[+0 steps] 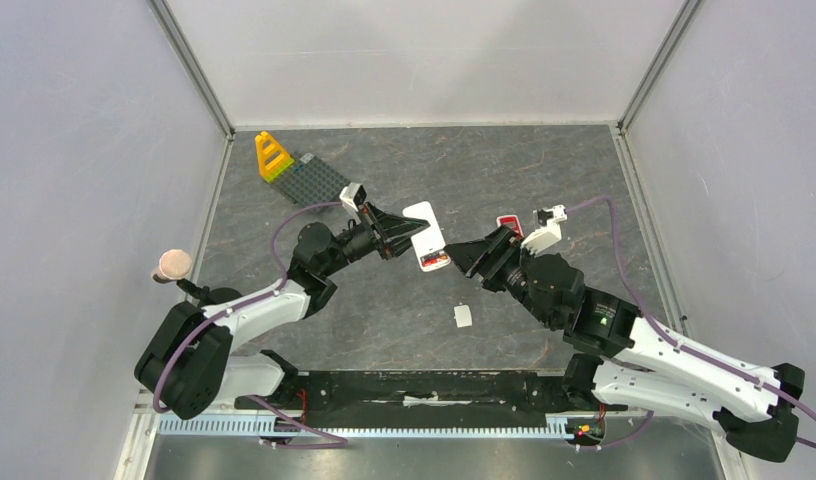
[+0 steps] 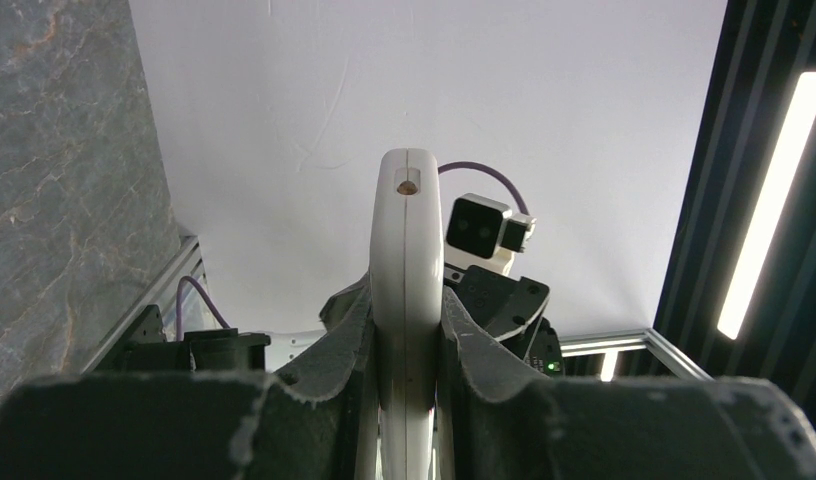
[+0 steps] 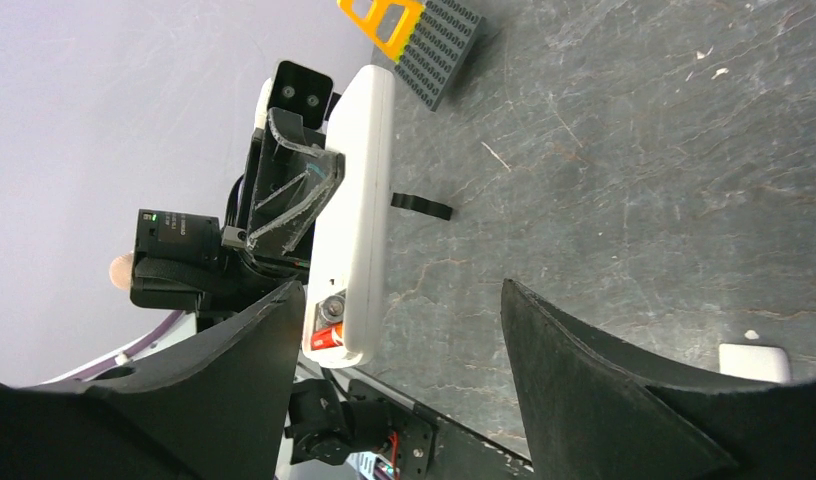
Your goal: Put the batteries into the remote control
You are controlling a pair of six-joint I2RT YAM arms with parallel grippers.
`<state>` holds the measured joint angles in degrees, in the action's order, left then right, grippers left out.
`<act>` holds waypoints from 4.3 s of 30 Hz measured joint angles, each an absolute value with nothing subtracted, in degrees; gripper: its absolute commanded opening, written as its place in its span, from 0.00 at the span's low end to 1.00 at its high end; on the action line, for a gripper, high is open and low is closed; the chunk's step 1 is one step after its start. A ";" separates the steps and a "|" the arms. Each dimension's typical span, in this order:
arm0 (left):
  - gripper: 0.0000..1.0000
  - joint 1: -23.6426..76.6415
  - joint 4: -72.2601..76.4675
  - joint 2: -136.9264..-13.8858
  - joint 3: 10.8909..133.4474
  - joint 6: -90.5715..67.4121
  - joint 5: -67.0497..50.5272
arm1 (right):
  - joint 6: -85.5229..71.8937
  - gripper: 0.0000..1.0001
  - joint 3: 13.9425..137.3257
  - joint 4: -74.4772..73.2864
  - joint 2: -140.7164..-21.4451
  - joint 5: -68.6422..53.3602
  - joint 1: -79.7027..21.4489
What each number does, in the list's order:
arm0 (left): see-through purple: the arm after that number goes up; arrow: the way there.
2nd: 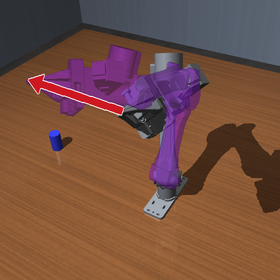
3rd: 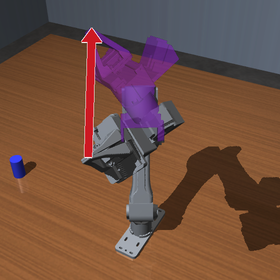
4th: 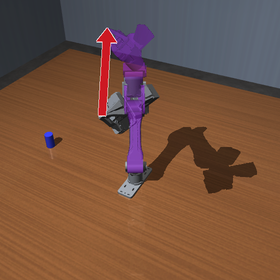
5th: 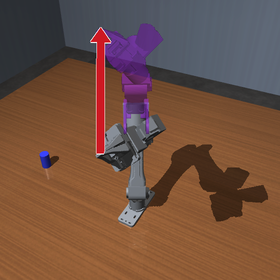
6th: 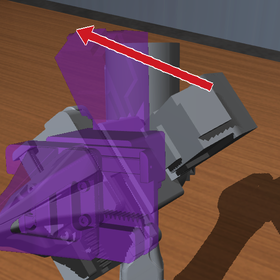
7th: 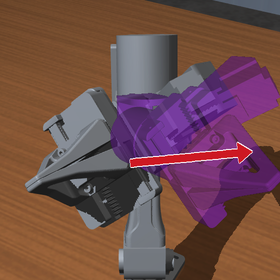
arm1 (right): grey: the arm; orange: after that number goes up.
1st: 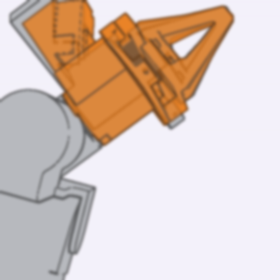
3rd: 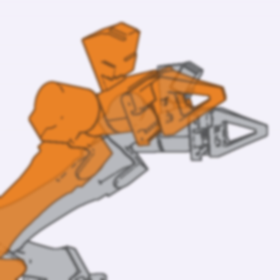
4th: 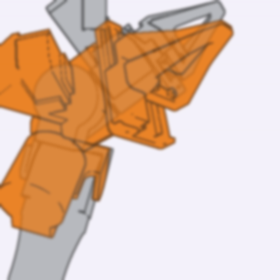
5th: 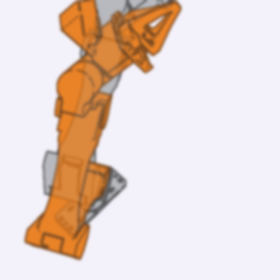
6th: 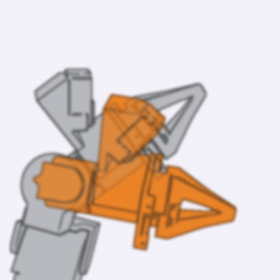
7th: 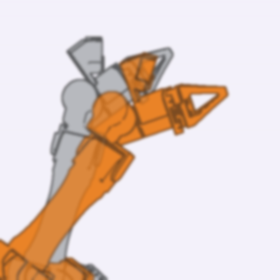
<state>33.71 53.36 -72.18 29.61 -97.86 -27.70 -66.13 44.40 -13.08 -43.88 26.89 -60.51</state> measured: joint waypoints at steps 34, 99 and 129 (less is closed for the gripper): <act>0.02 33.19 53.87 -72.49 28.64 -98.59 -26.06 | -67.92 0.16 41.91 -3.99 -47.92 22.46 -60.20; 0.08 33.23 35.94 -57.28 32.36 -78.41 -32.77 | -71.85 0.21 31.20 29.02 -53.87 2.81 -60.01; 0.51 20.97 19.25 -54.70 35.55 -70.61 -52.93 | -64.36 0.09 41.21 19.57 -63.96 -35.68 -49.06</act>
